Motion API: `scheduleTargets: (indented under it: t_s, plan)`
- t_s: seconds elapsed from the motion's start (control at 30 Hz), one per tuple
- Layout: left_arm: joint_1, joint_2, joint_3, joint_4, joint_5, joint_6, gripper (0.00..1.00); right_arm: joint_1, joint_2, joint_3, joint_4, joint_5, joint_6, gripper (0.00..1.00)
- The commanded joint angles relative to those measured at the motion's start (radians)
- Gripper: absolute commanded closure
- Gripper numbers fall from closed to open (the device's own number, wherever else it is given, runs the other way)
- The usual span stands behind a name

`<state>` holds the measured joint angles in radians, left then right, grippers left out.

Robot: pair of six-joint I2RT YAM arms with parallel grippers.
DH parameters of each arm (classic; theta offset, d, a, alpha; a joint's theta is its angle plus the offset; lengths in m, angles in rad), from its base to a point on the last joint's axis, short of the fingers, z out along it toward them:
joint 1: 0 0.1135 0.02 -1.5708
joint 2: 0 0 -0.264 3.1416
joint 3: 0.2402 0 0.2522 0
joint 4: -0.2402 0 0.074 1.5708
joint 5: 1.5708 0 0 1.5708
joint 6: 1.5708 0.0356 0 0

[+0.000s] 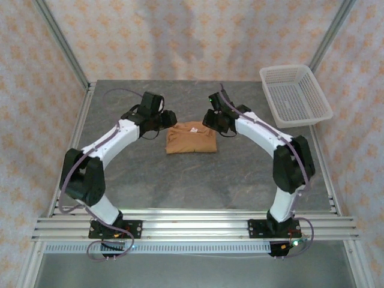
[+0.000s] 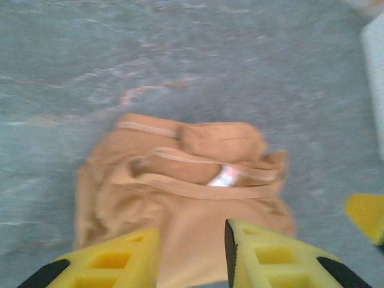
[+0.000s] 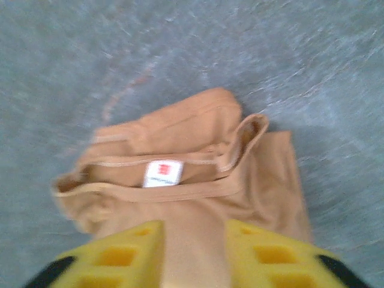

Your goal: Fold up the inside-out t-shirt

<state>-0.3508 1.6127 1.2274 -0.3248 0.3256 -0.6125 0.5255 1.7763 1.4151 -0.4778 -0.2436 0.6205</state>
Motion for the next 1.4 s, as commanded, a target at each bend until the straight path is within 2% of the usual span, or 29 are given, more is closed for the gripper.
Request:
scheduleTargets:
  t_s: [0.0,0.07,0.17,0.27,0.4,0.53,0.77,0.9,1.03,1.13,1.23,1.37]
  plan:
    - [-0.031,0.043,-0.129,0.198,0.101,-0.255,0.68,0.003,0.027,-0.101,0.144,-0.113,0.204,0.81]
    - [-0.056,0.1,-0.147,0.286,0.132,-0.323,0.69,0.002,0.066,-0.113,0.192,-0.135,0.249,0.84]
    - [-0.066,0.195,-0.143,0.324,0.145,-0.346,0.72,-0.002,0.142,-0.104,0.203,-0.121,0.271,0.87]
    - [-0.028,0.241,-0.14,0.206,0.098,-0.27,0.72,-0.016,0.205,-0.105,0.127,-0.064,0.269,0.89]
    - [0.055,0.224,-0.153,0.036,0.017,-0.121,0.71,-0.042,0.216,-0.165,0.11,-0.032,0.255,0.88]
    - [0.052,0.189,-0.097,-0.08,-0.061,-0.002,0.61,-0.045,0.218,-0.128,0.069,-0.043,0.212,0.86]
    - [0.033,0.199,0.057,-0.165,-0.065,0.029,0.58,-0.044,0.208,0.028,-0.021,-0.056,0.092,0.74]
    - [0.03,0.193,0.124,-0.199,-0.085,0.027,0.61,-0.05,0.262,0.104,-0.046,-0.026,0.044,0.72]
    - [-0.017,0.133,0.122,-0.2,-0.146,0.009,0.61,-0.067,0.397,0.212,-0.031,-0.056,0.025,0.73]
    - [-0.089,0.073,0.065,-0.123,-0.14,-0.047,0.6,-0.082,0.471,0.307,-0.048,-0.106,0.026,0.74]
    - [-0.175,0.046,0.009,-0.018,-0.138,-0.109,0.59,-0.084,0.46,0.385,-0.107,-0.118,0.008,0.7]
    - [-0.236,0.095,0.011,0.079,-0.136,-0.167,0.59,-0.089,0.359,0.416,-0.232,-0.04,-0.029,0.57]
